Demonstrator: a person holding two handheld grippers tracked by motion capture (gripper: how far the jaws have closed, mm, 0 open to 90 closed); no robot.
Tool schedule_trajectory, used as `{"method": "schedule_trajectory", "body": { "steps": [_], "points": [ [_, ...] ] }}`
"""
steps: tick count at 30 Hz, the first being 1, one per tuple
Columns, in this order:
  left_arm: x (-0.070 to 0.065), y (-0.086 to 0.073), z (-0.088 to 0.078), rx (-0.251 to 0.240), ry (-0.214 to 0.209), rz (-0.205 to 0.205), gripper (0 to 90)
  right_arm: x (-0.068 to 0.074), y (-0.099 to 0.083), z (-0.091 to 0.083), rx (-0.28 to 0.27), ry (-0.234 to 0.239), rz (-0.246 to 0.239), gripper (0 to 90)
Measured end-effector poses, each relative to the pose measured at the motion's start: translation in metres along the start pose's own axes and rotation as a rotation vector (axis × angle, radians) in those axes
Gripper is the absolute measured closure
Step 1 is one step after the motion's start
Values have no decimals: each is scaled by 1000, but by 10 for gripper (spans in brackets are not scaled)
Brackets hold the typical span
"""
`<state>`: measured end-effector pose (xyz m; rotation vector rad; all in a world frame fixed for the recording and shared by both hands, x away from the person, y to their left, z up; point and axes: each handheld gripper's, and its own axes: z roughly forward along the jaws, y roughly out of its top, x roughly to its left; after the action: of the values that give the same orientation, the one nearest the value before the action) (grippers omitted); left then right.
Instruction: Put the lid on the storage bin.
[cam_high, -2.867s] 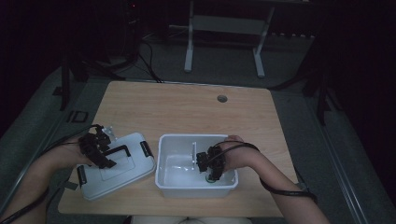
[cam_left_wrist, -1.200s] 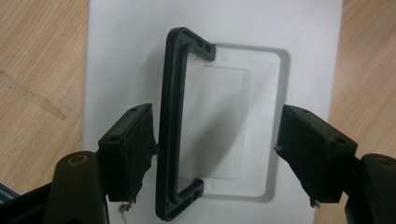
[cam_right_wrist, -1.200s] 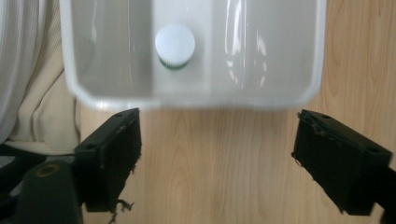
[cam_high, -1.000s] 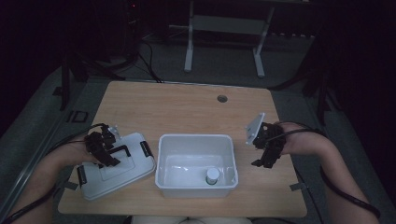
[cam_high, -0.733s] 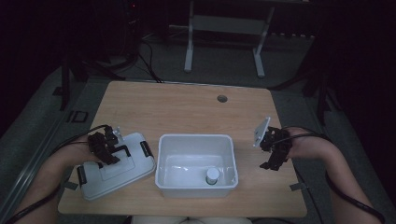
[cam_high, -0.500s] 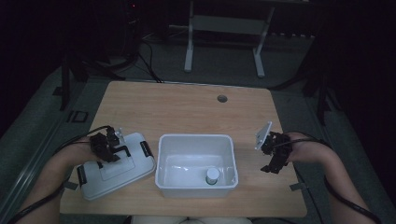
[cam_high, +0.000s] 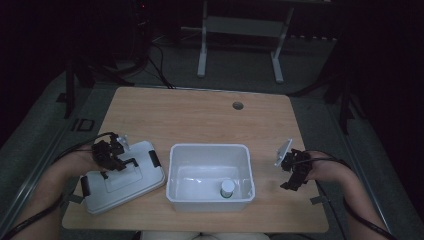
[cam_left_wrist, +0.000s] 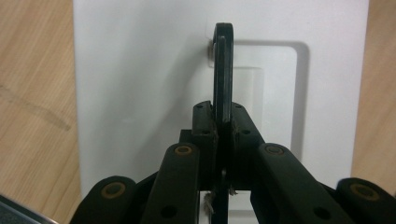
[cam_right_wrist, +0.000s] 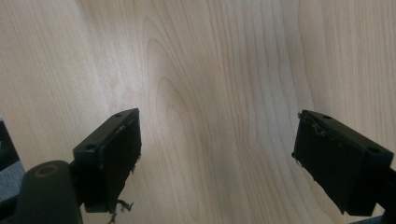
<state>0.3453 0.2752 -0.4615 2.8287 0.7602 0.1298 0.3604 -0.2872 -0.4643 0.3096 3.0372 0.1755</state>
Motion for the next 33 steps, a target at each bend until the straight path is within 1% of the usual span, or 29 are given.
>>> {"method": "schedule_trajectory", "body": {
  "steps": [1, 3, 6, 8, 10, 11, 12, 13, 14, 15, 16, 18, 20, 21, 22, 23, 24, 26, 28, 29, 33],
  "points": [
    [0, -1, -5, -5, 1, 1, 833, 0, -1, 0, 3, -2, 3, 147],
    [-2, -3, -13, -12, 11, 2, 833, 0, -3, -1, -8, -3, 16, 147],
    [-5, -3, -26, -5, 14, 3, 833, 0, -4, -2, -17, -2, 16, 147],
    [-8, -2, -37, -2, 25, 19, 834, 0, -4, -2, -17, -4, 18, 147],
    [-10, -2, -45, -8, 17, 25, 834, 1, -4, -2, -19, -4, 18, 147],
    [-11, -2, -52, -14, 29, 28, 834, 1, -4, -3, -22, -5, 19, 148],
    [-11, -1, -57, -17, 30, 24, 834, 1, -4, -3, -26, -5, 19, 147],
    [-11, -1, -57, -17, 30, 24, 834, 1, -4, -3, -26, -5, 19, 147],
    [-13, 0, -68, -18, 47, 25, 834, 1, -5, -3, -30, -5, 21, 147],
    [-14, 2, -74, -16, 58, 35, 834, 2, -5, -2, -26, -5, 23, 147],
    [-15, 4, -79, -20, 68, 40, 834, 2, -6, -1, -21, -8, 22, 147],
    [-18, 7, -89, -31, 74, 47, 834, 2, -7, 0, -20, -7, 26, 147],
    [-20, 10, -100, -57, 83, 52, 833, 2, -7, 0, -23, -5, 30, 148],
    [-20, 10, -100, -57, 83, 52, 834, 2, -7, 0, -23, -5, 30, 148],
    [-22, 12, -104, -60, 93, 55, 834, 3, -8, 0, -20, -6, 28, 148],
    [-24, 15, -111, -75, 95, 65, 834, 3, -8, 0, -23, -2, 33, 147],
    [-26, 18, -115, -74, 97, 71, 834, 3, -8, 0, -23, -2, 32, 147],
    [-29, 22, -119, -86, 110, 83, 834, 3, -8, 0, -23, -4, 33, 147],
    [-33, 26, -123, -92, 109, 92, 834, 3, -8, -1, -23, -8, 27, 147],
    [-34, 29, -125, -94, 107, 103, 834, 3, -8, -1, -25, -8, 28, 147],
    [-40, 39, -126, -104, 94, 129, 834, 4, -8, -2, -29, -6, 27, 147]
  ]
}}
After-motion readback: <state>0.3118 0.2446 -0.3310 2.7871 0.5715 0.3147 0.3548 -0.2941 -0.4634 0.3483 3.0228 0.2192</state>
